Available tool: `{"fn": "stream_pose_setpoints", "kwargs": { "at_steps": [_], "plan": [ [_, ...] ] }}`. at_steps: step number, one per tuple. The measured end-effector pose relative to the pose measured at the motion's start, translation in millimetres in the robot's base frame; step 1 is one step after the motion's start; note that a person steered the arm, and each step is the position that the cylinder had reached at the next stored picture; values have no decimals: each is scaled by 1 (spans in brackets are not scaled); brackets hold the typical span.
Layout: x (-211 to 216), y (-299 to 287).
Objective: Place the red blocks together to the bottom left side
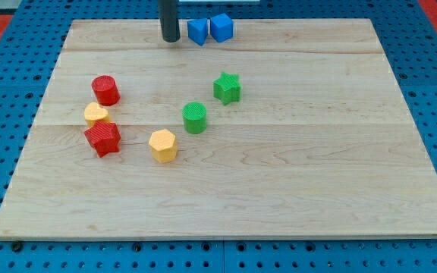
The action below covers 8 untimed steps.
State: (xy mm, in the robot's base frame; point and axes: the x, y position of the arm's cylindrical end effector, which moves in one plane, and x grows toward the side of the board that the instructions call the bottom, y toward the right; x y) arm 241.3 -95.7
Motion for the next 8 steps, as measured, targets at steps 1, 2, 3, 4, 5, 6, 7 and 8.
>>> {"fn": "stream_pose_setpoints", "kwargs": {
  "at_steps": [1, 2, 3, 4, 5, 6, 7, 8],
  "plan": [
    [10, -3],
    [15, -3],
    [16, -3],
    [17, -3],
    [61, -7],
    [104, -42],
    [121, -89],
    [110, -93]
  ]
}}
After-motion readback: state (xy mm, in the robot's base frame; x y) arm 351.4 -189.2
